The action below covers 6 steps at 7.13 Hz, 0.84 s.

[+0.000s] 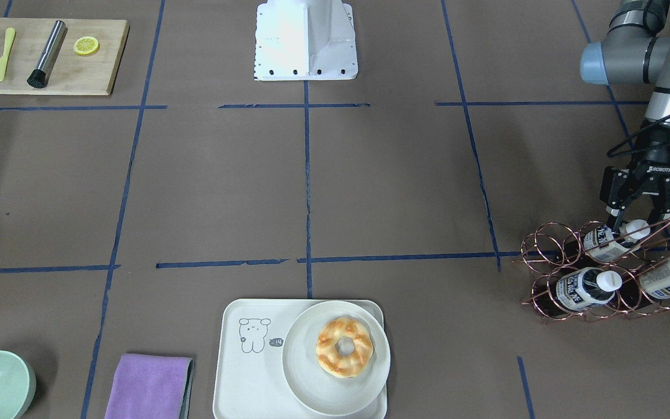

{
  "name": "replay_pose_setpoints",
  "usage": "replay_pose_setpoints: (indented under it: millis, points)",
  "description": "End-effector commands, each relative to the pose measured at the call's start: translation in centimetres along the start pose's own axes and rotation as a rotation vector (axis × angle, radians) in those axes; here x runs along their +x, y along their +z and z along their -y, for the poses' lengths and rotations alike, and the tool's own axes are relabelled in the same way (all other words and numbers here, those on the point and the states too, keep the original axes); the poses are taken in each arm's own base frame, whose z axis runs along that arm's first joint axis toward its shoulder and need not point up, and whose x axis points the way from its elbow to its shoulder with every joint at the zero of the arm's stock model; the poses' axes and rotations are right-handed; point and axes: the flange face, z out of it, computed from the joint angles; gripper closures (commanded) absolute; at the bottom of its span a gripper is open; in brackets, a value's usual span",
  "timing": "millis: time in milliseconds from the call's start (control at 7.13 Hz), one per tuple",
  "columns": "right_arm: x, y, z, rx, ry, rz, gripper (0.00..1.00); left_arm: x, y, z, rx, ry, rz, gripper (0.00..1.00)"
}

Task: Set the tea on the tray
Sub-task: 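Grasp the tea bottle with the left gripper and lift it out of the rack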

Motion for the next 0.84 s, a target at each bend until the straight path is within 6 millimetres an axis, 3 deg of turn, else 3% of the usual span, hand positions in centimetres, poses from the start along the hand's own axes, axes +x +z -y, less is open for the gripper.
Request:
replay_pose_setpoints:
  millis: [0, 701]
  points:
    - [-0.06, -0.04, 0.01, 0.001, 0.000, 0.001, 0.00, -0.21, 0.12, -0.15, -0.002, 0.002, 0.004, 0.29]
    - [-0.04, -0.05, 0.01, 0.001, 0.000, 0.000, 0.00, -0.21, 0.13, -0.17, -0.001, 0.004, 0.001, 0.30]
